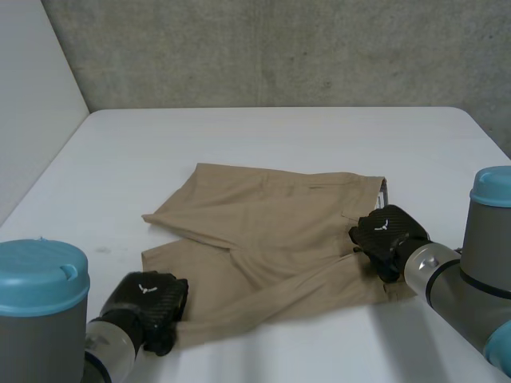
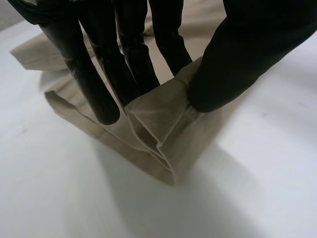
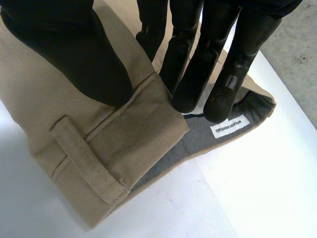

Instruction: Fold the shorts.

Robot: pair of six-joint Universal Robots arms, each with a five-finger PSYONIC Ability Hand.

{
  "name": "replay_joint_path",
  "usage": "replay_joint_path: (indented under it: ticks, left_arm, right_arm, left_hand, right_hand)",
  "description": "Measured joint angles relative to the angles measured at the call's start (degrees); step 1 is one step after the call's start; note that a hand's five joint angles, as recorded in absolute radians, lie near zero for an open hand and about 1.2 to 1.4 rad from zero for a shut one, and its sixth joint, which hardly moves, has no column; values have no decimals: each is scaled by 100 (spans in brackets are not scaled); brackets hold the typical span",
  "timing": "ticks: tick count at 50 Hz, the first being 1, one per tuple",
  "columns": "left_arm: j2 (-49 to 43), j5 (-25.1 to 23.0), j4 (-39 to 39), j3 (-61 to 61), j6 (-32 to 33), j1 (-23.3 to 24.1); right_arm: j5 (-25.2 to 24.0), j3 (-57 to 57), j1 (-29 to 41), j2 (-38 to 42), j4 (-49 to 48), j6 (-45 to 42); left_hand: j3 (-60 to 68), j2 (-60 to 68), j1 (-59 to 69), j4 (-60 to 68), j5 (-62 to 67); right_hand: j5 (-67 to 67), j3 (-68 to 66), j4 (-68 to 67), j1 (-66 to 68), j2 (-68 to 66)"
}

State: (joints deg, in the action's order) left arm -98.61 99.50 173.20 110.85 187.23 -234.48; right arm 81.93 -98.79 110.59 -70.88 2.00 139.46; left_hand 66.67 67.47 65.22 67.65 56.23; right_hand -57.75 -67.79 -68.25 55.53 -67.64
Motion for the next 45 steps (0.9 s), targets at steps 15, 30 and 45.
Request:
replay_joint_path:
  ticks: [15,30,45]
  left_arm:
    - [635,361,-884,-46,2106,188]
    - [-284,311,610,-1310,2725,-94]
    - [-3809,308,2835,-4814,4074,-269]
  right_arm:
    - [-102,-174,-241,-1167,2768,-1555]
    - [-303,499,-497,-654,1842,-1241]
    - [814,2204,-254,1268,-423,-960]
  left_hand:
    - [30,86,0,98,2]
    - [152,86,0,102,55]
    - [165,115,-2,120,54]
  right_hand:
    - [-1,0,0,0,0]
    - [-2,0,0,0,0]
    - [-4,0,-1,0,0]
